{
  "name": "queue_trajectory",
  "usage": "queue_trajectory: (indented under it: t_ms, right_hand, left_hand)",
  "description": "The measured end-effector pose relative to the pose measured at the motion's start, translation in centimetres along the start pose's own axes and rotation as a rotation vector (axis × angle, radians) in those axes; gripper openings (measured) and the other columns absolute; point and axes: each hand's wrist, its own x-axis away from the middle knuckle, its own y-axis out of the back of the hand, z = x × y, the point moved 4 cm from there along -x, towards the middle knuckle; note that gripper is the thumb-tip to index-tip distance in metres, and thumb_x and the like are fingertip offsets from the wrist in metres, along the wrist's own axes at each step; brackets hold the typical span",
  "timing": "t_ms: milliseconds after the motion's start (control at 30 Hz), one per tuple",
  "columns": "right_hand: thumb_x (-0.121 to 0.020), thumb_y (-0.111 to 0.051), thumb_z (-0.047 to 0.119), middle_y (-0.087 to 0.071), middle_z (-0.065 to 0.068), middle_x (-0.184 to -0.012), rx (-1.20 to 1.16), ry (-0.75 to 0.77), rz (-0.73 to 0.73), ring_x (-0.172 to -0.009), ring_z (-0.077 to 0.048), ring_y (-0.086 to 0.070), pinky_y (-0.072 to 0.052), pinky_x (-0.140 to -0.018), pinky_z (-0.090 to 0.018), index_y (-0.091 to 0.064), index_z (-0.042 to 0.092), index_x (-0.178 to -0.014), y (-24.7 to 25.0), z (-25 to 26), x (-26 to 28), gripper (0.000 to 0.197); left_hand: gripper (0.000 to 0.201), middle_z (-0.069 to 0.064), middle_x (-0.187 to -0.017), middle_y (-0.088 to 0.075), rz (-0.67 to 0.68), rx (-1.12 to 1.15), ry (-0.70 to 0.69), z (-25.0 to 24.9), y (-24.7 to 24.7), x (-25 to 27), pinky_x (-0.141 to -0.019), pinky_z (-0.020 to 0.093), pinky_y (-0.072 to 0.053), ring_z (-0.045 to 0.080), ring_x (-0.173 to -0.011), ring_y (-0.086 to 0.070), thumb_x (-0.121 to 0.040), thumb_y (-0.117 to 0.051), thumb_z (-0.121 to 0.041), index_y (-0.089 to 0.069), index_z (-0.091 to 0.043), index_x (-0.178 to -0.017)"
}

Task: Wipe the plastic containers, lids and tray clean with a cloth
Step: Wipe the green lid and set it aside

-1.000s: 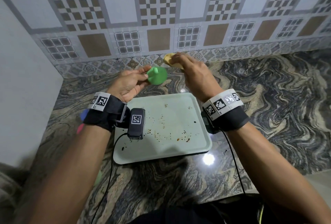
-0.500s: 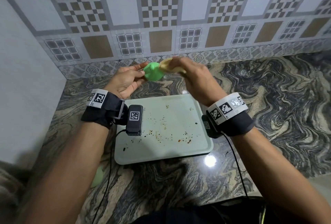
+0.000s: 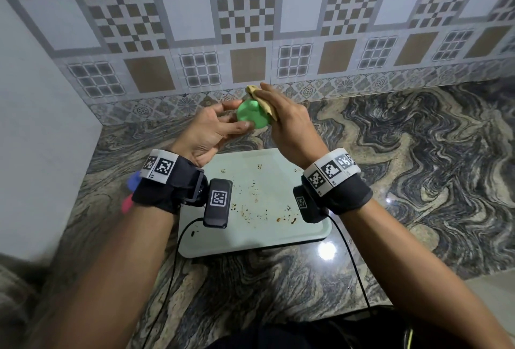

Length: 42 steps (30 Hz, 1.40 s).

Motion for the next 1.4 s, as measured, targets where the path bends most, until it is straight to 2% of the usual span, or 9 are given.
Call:
queue_trajectory:
  t_ms: [133, 267, 500, 600, 700, 867, 1000, 1233, 1400]
  right_hand:
    - [-0.080, -0.047, -0.015, -0.047, -0.019, -0.146, -0.020, 0.036, 0.044, -0.134, -0.032, -0.047, -0.025, -0.111, -0.019, -0.053, 0.000, -0.135, 0.1, -0.2, 0.1, 0.057]
    - [-0.080, -0.047, -0.014, -0.047, -0.016, -0.146, -0.033, 0.066, 0.056, -0.134, -0.029, -0.047, -0.028, -0.112, -0.021, -0.053, 0.003, -0.136, 0.6, 0.0, 0.3, 0.059]
    - [-0.090, -0.047, -0.001, -0.042, -0.018, -0.150, 0.015, 0.056, 0.141, -0.137, -0.029, -0.043, -0.026, -0.114, -0.023, -0.051, 0.003, -0.138, -0.1, 0.4, 0.4, 0.048]
    - [-0.090, -0.049, -0.002, -0.040, -0.020, -0.150, 0.069, 0.000, 0.161, -0.136, -0.035, -0.045, -0.034, -0.115, -0.042, -0.049, 0.002, -0.138, -0.8, 0.2, 0.3, 0.048]
    - [-0.090, -0.047, -0.005, -0.045, -0.024, -0.146, 0.152, -0.055, 0.141, -0.123, -0.043, -0.053, -0.044, -0.101, -0.054, -0.046, -0.003, -0.138, -1.4, 0.2, 0.6, 0.048]
    - [-0.093, -0.042, -0.009, -0.046, -0.024, -0.144, 0.202, -0.065, 0.086, -0.114, -0.043, -0.058, -0.047, -0.098, -0.051, -0.045, -0.005, -0.137, -1.7, 0.6, 0.9, 0.044]
    - [-0.090, -0.044, -0.012, -0.048, -0.025, -0.140, 0.249, -0.003, 0.106, -0.105, -0.046, -0.062, -0.051, -0.090, -0.053, -0.048, -0.007, -0.133, -1.7, 0.9, 1.1, 0.043]
    - [-0.084, -0.050, -0.013, -0.052, -0.019, -0.139, 0.252, 0.063, 0.149, -0.107, -0.043, -0.062, -0.052, -0.087, -0.054, -0.052, -0.001, -0.131, -1.4, -0.1, 0.9, 0.048]
    - [-0.084, -0.055, -0.011, -0.054, -0.015, -0.139, 0.242, 0.096, 0.139, -0.107, -0.040, -0.063, -0.053, -0.087, -0.052, -0.053, 0.003, -0.130, -1.2, -0.3, 0.7, 0.048]
  left_hand:
    - [0.041, 0.011, -0.083, -0.074, -0.010, -0.081, 0.010, -0.7, 0.0, 0.6, -0.060, 0.021, -0.057, 0.016, -0.076, -0.073, -0.069, -0.067, 0.014, -0.054, -0.004, -0.103]
    - [0.032, 0.016, -0.099, -0.070, 0.086, -0.002, 0.070, -2.0, 0.3, 1.4, -0.066, 0.026, -0.059, 0.021, -0.084, -0.072, -0.085, -0.057, 0.002, -0.051, 0.003, -0.116]
    - [0.058, 0.022, -0.104, -0.070, 0.184, -0.176, 0.099, -2.2, 0.4, 2.0, -0.072, 0.035, -0.061, 0.028, -0.088, -0.072, -0.069, -0.064, 0.008, -0.053, 0.000, -0.125]
    - [0.047, 0.018, -0.091, -0.072, 0.068, -0.107, 0.076, -1.0, 0.4, 1.5, -0.066, 0.031, -0.061, 0.024, -0.077, -0.073, -0.074, -0.062, 0.013, -0.056, 0.001, -0.119]
    - [0.033, 0.012, -0.081, -0.073, -0.050, -0.013, 0.034, 0.1, 0.1, 0.9, -0.061, 0.028, -0.060, 0.020, -0.073, -0.073, -0.084, -0.054, 0.018, -0.059, -0.001, -0.110]
    - [0.031, 0.011, -0.082, -0.073, -0.126, 0.069, -0.031, 0.8, -0.4, 0.3, -0.061, 0.027, -0.060, 0.018, -0.073, -0.073, -0.085, -0.054, 0.019, -0.058, -0.004, -0.106]
    - [0.035, 0.014, -0.097, -0.070, -0.188, 0.101, -0.055, 1.1, -0.3, -0.2, -0.064, 0.026, -0.059, 0.017, -0.077, -0.072, -0.085, -0.056, 0.017, -0.057, -0.008, -0.110]
    - [0.029, 0.017, -0.103, -0.069, -0.097, 0.130, -0.051, 0.9, 0.3, -0.3, -0.080, 0.033, -0.060, 0.022, -0.089, -0.071, -0.090, -0.053, 0.011, -0.056, -0.003, -0.114]
    - [0.023, 0.011, -0.087, -0.075, -0.085, 0.153, -0.018, 0.7, 0.9, -0.3, -0.068, 0.027, -0.060, 0.019, -0.081, -0.073, -0.091, -0.049, 0.013, -0.058, -0.001, -0.106]
